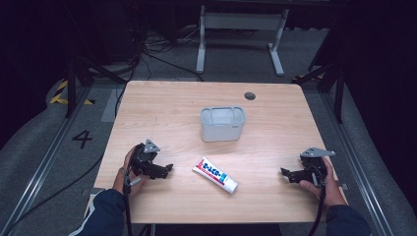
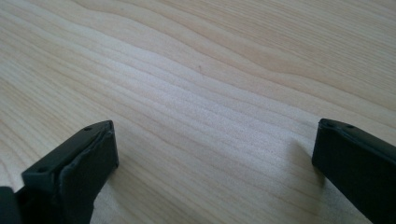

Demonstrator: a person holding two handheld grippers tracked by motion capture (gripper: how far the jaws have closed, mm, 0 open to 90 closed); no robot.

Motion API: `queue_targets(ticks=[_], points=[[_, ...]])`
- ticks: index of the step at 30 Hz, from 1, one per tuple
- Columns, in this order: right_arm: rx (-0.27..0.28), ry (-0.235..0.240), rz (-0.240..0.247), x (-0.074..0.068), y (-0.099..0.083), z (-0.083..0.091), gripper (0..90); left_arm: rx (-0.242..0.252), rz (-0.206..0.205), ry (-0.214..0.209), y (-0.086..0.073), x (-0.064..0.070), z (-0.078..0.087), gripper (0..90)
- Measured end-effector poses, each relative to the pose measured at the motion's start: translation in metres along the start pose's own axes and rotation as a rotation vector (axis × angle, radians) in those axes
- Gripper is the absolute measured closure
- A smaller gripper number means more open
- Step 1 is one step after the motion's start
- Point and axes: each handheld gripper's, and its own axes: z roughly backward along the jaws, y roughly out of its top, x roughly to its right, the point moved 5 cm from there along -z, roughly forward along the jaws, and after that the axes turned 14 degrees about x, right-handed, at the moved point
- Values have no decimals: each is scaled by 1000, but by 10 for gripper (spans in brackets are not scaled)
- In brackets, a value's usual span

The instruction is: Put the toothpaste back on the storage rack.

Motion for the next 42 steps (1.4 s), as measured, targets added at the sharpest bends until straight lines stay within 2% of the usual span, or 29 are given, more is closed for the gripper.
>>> queue_targets(ticks=[1, 4, 6, 8, 9, 11, 13, 14, 16, 18, 24, 28, 31, 32, 33, 34, 39, 42], points=[[-3, 1, -1, 0, 0, 0, 5, 0, -14, -12, 0, -1, 0, 0], [-18, -2, -2, 0, 1, -1, 5, 2, -20, -24, -2, -2, 3, 0], [-33, 1, -1, 0, 3, -2, 5, -2, -40, -59, -5, 1, 8, 0], [-48, 7, 5, -1, 6, -5, 11, -5, -81, -108, -9, 2, 13, 0], [-48, 7, 5, -1, 6, -5, 11, -5, -81, -108, -9, 2, 13, 1], [-45, 27, 36, -4, 11, -9, 61, 2, -70, -93, -11, 4, 15, 1], [-26, 31, 76, -7, 17, -12, 194, 1, -70, -92, -12, 6, 17, 2], [-17, 38, 86, -10, 19, -13, 203, 3, -68, -89, -13, 7, 18, 2], [-24, 44, 97, -13, 20, -15, 171, 1, -69, -88, -13, 7, 19, 2], [-27, 66, 92, -16, 22, -16, 205, 3, -68, -91, -14, 7, 20, 2], [52, 137, 68, -31, 40, -15, 235, -1, -85, -109, -14, 5, 20, 0], [56, 192, 71, -44, 47, -18, 251, -1, -84, -109, -14, 5, 20, 0], [57, 211, 71, -51, 50, -19, 259, -5, -80, -117, -14, 6, 20, 0], [56, 230, 82, -59, 53, -21, 273, -3, -79, -115, -14, 6, 20, 1], [56, 230, 82, -59, 53, -21, 273, -3, -79, -115, -14, 6, 20, 1], [57, 246, 98, -67, 55, -21, 276, -4, -79, -115, -14, 6, 20, 1], [59, 263, 109, -79, 59, -22, 279, -9, -89, -114, -13, 5, 20, 1], [57, 276, 135, -89, 62, -21, 280, -7, -76, -109, -15, 6, 21, 5]])
